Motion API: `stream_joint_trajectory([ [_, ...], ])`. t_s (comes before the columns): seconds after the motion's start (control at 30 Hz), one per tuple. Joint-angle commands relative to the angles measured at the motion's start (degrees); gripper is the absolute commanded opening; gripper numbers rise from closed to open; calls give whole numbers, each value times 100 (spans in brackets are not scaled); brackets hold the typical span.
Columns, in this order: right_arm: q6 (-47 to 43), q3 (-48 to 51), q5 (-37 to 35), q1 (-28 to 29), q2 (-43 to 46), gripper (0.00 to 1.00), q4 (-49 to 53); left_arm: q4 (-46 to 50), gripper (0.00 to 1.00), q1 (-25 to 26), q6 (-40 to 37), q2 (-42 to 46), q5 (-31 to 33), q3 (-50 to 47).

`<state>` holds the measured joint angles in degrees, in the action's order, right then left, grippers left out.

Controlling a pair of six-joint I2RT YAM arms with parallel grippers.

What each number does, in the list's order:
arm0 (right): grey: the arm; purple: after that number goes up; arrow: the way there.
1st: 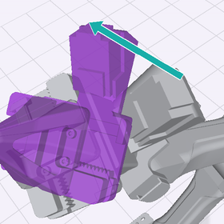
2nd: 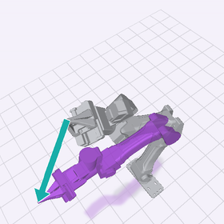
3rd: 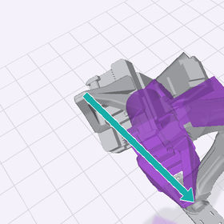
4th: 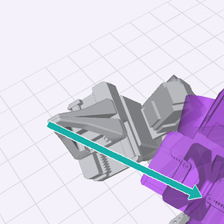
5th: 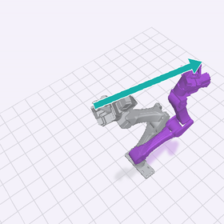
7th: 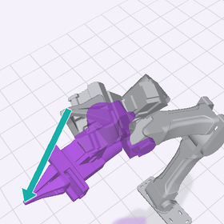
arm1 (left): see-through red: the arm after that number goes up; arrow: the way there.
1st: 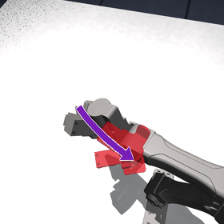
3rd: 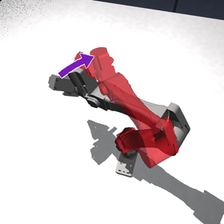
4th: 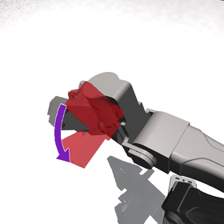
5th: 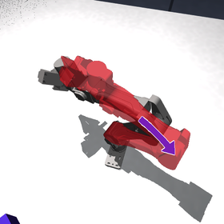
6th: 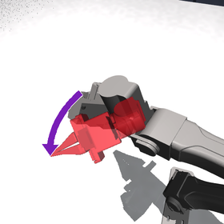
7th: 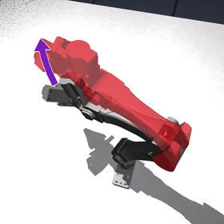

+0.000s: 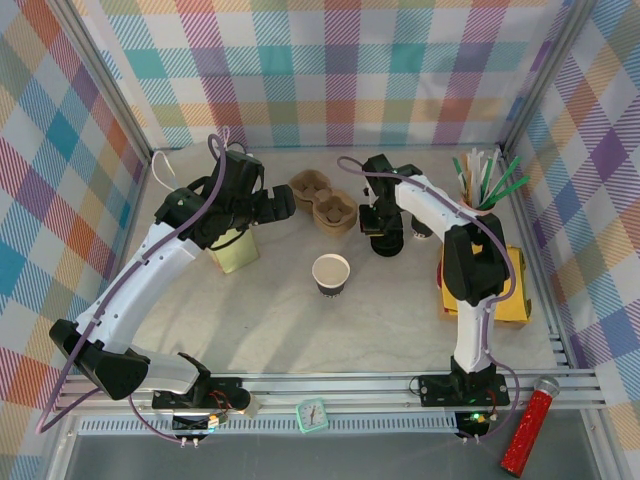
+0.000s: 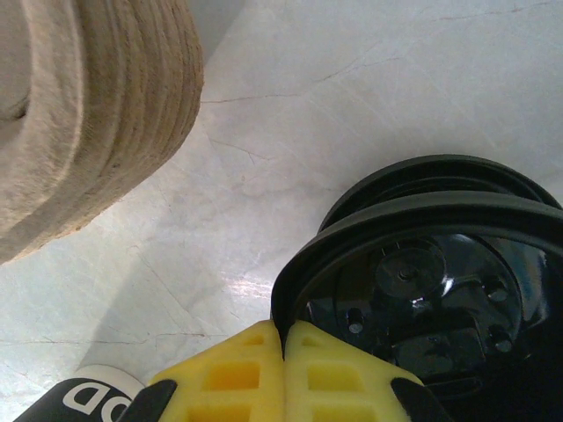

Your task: Pack the takeout coffee

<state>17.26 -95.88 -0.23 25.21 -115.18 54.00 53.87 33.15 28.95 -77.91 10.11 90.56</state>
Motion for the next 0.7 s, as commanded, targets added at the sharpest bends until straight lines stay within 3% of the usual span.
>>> stream_joint_trajectory([
  [0.0,-21,-293,23,36,189,4,221,14,100,69,23,71,33,20],
  [0.27,159,-694,805,-20,1047,4,220,-225,100,69,91,-5,-212,169],
  [0.47,670,-1115,2607,-445,1737,4,-400,-899,100,-17,340,34,-897,236],
  [0.67,1727,-1143,4395,-825,2150,4,-1821,-2426,100,-309,1099,194,-2323,-165],
])
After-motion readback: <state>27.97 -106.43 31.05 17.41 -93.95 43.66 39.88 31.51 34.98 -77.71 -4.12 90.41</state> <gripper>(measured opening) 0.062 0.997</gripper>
